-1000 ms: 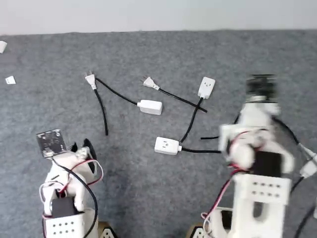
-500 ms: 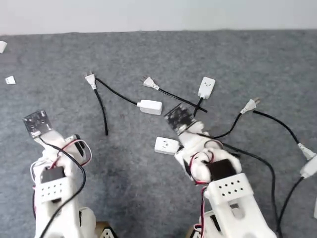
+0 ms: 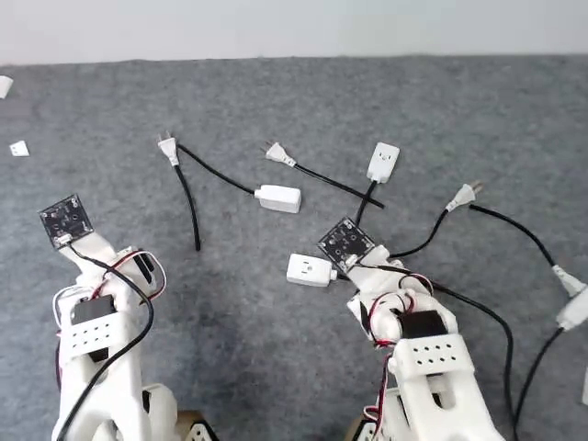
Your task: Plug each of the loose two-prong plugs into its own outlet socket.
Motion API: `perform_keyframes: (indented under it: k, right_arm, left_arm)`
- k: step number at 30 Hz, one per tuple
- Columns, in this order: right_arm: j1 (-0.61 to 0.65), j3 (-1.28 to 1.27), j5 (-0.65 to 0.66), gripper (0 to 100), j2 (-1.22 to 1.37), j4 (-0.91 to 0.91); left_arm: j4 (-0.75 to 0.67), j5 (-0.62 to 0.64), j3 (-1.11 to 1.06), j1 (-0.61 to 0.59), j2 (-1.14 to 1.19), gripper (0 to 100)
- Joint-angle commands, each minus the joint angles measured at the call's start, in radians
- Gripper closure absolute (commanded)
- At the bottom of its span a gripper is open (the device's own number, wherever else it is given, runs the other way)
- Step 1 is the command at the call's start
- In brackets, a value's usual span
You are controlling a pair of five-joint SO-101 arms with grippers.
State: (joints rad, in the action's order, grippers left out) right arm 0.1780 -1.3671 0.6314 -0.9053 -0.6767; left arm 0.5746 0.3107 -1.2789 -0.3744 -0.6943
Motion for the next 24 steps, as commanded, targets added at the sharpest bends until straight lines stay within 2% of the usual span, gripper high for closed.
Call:
perform_keyframes:
  k: [1,6,13,21,24]
  right_arm:
    - [-0.036,0.005,0.023,87.6,-0.015,0.03]
    - [-0.041,0.014,0.037,87.6,0.044,0.024]
    - [-0.073,0.19,0.029,87.6,0.32,-0.012]
    - [-0.105,0.373,-0.005,88.2,0.542,-0.081]
    - [-0.125,0.411,-0.048,91.4,0.579,-0.085]
  left_arm:
    - [-0.028,0.009,0.048,-0.003,0.005,90]
    - [-0.028,0.009,0.048,-0.003,0.006,90]
    - [-0.026,0.008,0.048,-0.003,0.006,90]
    - [-0.025,0.008,0.05,-0.003,0.006,90]
    - [-0.025,0.008,0.05,-0.003,0.006,90]
